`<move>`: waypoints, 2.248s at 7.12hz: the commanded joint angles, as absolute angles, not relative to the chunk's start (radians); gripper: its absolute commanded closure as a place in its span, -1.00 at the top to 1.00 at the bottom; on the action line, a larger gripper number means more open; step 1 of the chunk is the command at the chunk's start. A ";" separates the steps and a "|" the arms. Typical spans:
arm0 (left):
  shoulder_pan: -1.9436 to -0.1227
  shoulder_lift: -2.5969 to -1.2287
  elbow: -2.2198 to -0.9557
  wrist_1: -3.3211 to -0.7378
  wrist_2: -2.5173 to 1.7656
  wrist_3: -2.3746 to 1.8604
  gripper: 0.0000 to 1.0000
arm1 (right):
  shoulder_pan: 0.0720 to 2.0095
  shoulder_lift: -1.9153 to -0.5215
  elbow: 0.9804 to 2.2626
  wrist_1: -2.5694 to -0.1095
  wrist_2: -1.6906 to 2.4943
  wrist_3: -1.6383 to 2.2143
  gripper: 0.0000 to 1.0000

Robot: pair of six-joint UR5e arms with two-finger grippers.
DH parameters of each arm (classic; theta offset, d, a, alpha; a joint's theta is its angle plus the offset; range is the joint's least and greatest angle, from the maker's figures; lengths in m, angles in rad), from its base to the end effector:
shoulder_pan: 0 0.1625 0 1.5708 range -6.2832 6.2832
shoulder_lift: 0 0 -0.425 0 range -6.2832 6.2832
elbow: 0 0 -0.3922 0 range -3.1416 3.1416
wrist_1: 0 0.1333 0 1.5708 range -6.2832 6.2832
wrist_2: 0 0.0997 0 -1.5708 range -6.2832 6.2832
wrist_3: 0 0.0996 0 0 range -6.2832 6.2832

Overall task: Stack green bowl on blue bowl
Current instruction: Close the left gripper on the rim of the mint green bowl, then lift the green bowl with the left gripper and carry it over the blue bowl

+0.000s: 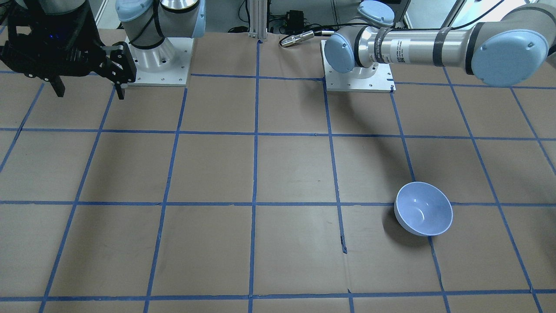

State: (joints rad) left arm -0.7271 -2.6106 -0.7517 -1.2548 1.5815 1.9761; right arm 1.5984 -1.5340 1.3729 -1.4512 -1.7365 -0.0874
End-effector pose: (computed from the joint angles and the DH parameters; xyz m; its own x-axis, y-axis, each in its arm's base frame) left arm 0.5530 -0.6690 0.2022 -0.4217 0.9029 -0.0832 0.9034 0.4263 0.0473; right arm 0.1308 -0.5030 0.5561 -0.9799 -0.1075 0.1678 -0.1135 0.9932 -0.0269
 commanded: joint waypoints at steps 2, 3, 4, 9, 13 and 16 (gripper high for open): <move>-0.727 -2.609 -0.752 -1.255 1.582 1.979 -1.00 | 1.597 -1.534 1.373 -1.451 -1.736 -0.087 1.00; -0.727 -2.608 -0.752 -1.255 1.582 1.980 -1.00 | 1.598 -1.534 1.373 -1.451 -1.736 -0.087 1.00; -0.727 -2.599 -0.753 -1.255 1.583 1.980 -1.00 | 1.597 -1.534 1.373 -1.451 -1.736 -0.087 1.00; -0.736 -2.559 -0.764 -1.255 1.583 2.006 -1.00 | 1.598 -1.534 1.373 -1.451 -1.736 -0.087 1.00; -0.882 -2.406 -0.833 -1.353 1.654 1.904 -1.00 | 1.597 -1.534 1.373 -1.451 -1.736 -0.087 1.00; -0.980 -2.271 -0.937 -1.365 1.658 1.756 -1.00 | 1.598 -1.534 1.373 -1.451 -1.736 -0.087 1.00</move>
